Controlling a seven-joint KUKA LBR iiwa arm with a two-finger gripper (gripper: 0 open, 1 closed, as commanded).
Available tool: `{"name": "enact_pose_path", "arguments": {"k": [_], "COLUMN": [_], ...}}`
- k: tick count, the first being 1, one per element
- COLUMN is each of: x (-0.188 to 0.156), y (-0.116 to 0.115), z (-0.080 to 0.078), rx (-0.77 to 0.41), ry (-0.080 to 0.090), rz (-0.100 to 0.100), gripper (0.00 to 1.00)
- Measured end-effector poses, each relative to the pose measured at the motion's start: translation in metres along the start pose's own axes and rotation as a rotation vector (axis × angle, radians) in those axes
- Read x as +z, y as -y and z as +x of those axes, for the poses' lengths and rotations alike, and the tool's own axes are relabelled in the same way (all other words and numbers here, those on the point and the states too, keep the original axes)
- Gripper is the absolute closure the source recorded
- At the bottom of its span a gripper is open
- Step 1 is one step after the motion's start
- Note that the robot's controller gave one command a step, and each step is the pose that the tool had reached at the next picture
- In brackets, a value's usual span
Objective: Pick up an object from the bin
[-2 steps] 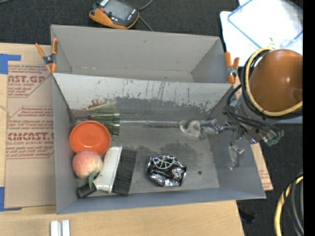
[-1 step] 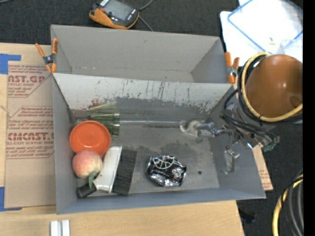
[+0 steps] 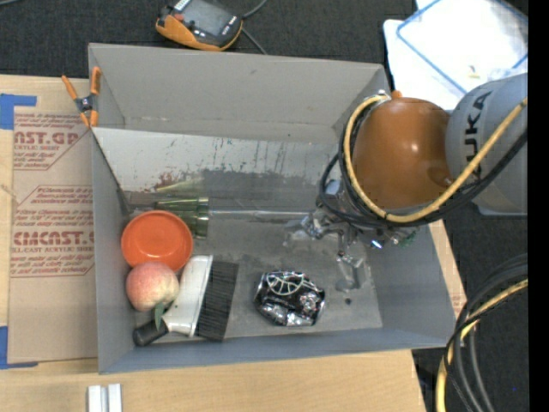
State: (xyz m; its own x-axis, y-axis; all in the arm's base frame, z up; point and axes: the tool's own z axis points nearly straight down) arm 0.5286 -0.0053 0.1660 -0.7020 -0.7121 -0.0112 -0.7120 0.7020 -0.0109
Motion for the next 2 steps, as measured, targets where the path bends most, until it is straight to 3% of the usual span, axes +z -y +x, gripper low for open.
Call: {"name": "enact_pose_path", "arguments": {"k": [1, 2], "x": [0.01, 0.077], "y": [-0.028, -0.058], "z": [0.015, -0.043], "rx": [0.204, -0.194], "ry": [0.0, 0.003], "rz": [0.0, -0.003], "gripper": [0.0, 0.0]}}
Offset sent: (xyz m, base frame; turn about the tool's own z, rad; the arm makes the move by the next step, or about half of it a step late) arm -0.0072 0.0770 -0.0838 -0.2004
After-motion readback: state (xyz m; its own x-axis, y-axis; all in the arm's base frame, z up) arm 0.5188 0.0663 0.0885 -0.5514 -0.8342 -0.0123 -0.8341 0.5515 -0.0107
